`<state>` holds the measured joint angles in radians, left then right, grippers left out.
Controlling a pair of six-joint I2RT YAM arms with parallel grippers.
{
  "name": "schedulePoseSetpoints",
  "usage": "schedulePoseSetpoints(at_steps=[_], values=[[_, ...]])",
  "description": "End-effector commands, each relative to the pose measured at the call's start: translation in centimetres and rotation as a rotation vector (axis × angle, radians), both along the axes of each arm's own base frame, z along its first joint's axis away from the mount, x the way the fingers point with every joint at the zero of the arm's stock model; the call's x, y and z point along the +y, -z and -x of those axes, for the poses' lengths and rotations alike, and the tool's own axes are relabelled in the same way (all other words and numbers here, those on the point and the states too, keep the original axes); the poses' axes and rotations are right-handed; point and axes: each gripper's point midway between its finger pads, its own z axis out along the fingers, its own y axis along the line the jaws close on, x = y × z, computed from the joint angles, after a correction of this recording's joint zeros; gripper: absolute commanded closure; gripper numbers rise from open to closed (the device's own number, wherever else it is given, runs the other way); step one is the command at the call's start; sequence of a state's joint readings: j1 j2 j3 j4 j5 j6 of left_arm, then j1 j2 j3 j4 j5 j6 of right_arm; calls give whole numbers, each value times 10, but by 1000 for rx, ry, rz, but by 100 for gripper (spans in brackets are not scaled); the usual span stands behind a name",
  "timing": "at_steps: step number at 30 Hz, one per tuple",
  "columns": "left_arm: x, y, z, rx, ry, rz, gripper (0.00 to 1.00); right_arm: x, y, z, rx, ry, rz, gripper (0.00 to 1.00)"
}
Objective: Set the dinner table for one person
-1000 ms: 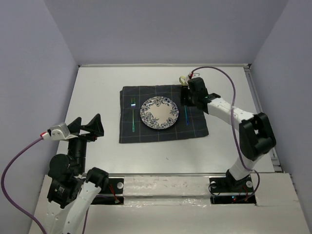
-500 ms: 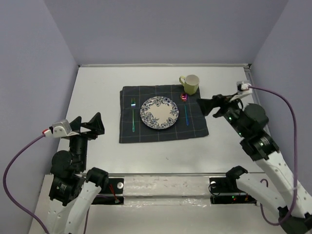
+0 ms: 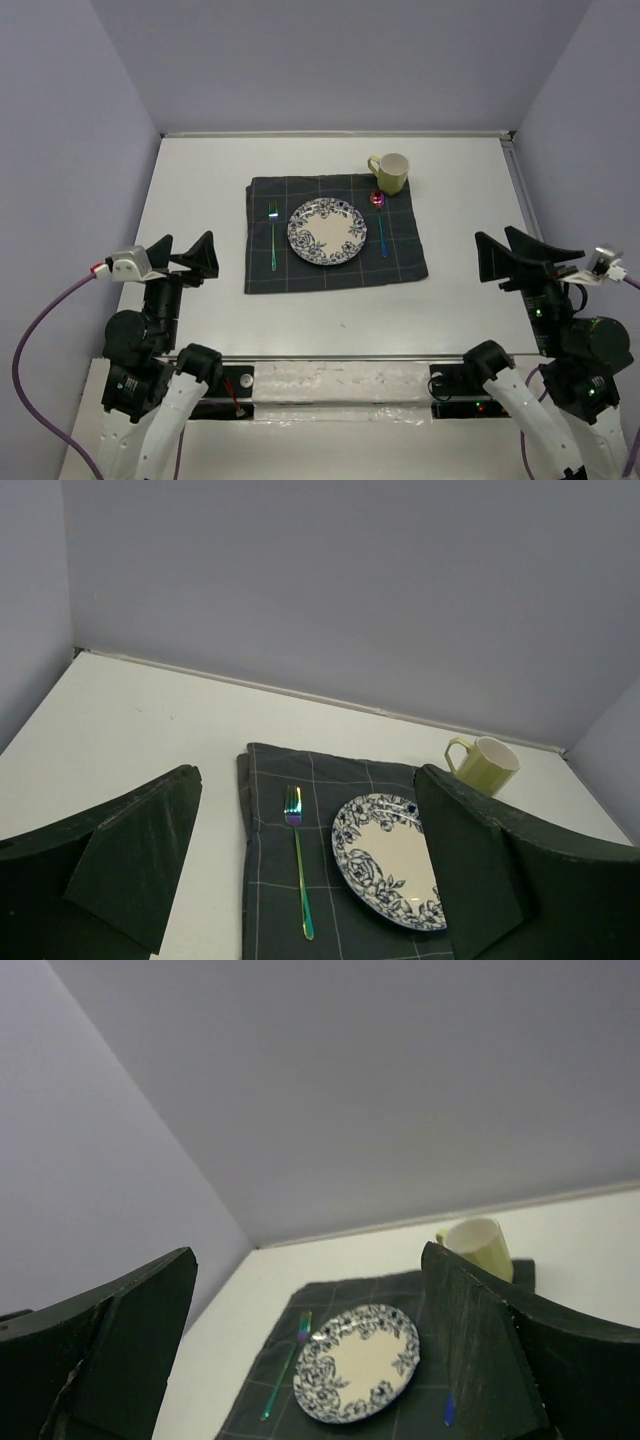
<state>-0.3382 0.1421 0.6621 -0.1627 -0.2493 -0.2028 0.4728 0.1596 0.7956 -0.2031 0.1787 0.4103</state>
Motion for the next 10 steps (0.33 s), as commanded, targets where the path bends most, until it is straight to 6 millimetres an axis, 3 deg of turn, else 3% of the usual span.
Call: schedulePoseSetpoints(at_steps=[1, 10], values=[[-4, -8, 0, -42, 21, -22, 1, -8, 46, -19, 147, 77, -15, 0], [-7, -9, 3, -53, 40, -32, 1, -5, 60, -30, 207, 88, -4, 0]])
